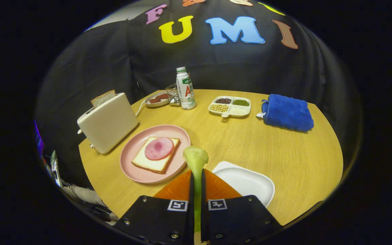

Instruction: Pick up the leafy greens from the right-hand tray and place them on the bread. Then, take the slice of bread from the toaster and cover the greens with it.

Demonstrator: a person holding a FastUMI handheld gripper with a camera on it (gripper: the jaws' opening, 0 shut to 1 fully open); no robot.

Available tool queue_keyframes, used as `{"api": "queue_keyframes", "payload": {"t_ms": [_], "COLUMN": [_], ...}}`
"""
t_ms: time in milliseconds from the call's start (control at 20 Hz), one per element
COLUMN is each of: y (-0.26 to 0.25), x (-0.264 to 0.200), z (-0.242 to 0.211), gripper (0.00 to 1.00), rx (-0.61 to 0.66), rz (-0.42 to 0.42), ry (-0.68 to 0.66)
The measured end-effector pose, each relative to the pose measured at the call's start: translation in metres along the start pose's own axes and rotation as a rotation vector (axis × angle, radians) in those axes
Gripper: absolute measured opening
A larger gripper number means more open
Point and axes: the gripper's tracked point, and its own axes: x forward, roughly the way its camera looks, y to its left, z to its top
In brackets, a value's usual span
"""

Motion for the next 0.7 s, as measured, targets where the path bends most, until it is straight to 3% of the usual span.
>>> {"api": "queue_keyframes", "payload": {"t_ms": [350,700], "y": [0.070,0.117], "x": [0.038,0.086], "z": [0.025,0.044], "gripper": [0.08,0.08], "rx": [-0.052,-0.208], "rz": [0.100,0.059], "ry": [-0.085,-0.137]}}
